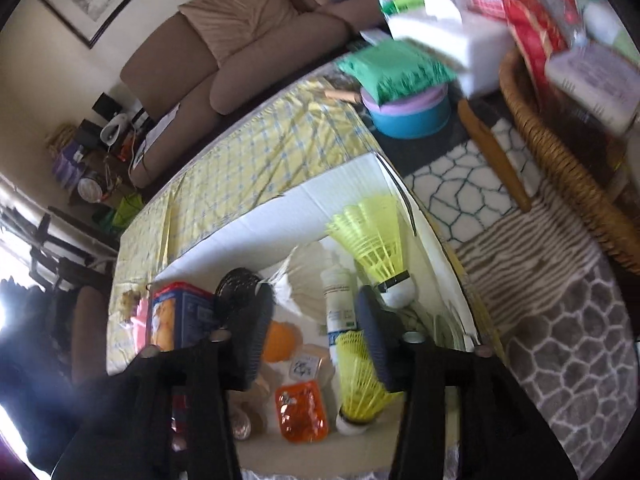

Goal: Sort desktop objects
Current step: 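Open the left gripper to release the tube and withdraw from the box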

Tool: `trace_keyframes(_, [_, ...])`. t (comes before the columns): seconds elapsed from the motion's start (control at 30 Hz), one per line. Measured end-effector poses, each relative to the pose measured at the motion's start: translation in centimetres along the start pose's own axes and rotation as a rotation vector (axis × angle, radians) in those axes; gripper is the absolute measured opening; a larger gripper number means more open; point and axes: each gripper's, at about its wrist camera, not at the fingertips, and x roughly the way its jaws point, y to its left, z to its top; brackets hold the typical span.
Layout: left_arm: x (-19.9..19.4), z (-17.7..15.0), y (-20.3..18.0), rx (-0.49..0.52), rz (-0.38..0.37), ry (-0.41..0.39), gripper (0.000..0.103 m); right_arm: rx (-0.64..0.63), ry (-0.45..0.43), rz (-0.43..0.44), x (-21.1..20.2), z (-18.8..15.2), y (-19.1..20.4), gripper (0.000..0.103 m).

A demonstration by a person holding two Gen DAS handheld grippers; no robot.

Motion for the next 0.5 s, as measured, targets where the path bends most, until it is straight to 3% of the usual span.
trace_keyframes(0.07, [-2.3,-0.9,0.3,0.022,0.042,-0.046,0.092,-0.025,-0.028,-0.014,-1.1,-0.6,1.0,0.071])
trace_keyframes(0.13, [-4.3,-2.3,0.7,0.038,0.068,-0.08,0.099,-0.051,-0.054,-0.026,-2.1,-1.3,2.2,0.082])
trace_keyframes(0.3, [-7.3,-4.3,2.3,0.003,0.049,-0.098,0.103,-0.085,-0.056,-0.021,-3.1,-3.4,4.8,0.092])
trace_keyframes(0.5, [-9.9,-6.5,2.6,-0.004,0.116,-0.137,0.103,-0.126,-0.042,-0.038,-3.6,-6.3,7.8,0.095])
